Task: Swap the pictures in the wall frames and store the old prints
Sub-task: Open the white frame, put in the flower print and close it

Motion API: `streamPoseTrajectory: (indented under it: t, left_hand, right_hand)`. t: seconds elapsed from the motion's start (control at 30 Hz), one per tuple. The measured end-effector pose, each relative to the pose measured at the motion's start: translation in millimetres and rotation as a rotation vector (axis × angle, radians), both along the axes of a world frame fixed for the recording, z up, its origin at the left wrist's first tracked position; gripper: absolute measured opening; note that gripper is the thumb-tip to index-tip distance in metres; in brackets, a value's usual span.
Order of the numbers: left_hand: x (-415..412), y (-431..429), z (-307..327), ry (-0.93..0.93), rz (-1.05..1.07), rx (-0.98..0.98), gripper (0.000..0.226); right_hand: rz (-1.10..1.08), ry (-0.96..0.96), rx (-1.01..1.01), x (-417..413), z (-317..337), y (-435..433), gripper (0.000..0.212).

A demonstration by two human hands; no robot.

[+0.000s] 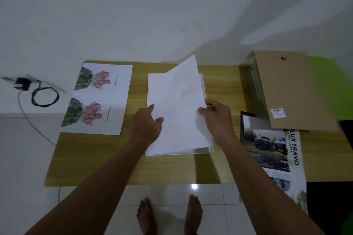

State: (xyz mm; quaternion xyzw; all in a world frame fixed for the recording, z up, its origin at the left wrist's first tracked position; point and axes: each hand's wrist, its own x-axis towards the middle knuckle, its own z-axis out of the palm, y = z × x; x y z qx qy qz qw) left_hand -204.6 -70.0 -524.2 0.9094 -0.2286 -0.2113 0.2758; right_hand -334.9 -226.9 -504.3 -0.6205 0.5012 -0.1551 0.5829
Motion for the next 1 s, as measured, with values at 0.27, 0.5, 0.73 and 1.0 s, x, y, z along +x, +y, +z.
streamPoseTrajectory:
  t: [0.27,0.5,0.73,1.0]
  left_hand:
    - [10.3,3.1,19.2,0.163,0.182,-0.113,0.027]
    - [22.2,12.5,58.4,0.308,0.183,-0.400,0.037]
    - [-4.8,8.7,126.5,-0.193,0.041,-0.519,0.023]
    - [-43.2,16.0,157.3,-0.302,-0.150,-0.579,0.032]
  right_hand:
    - [-0.033,-0.146,0.146,-11.1,20.2,-3.6,0.028]
    - [-0.071,-0.036,0.033,-10.4,32.4,1.2,0.027]
    - [0.110,-0.037,-0.300,42.8,109.0,25.9,0.051]
    - [-0.007,-0.052,-0.264,36.2,168.7,28.0,0.023]
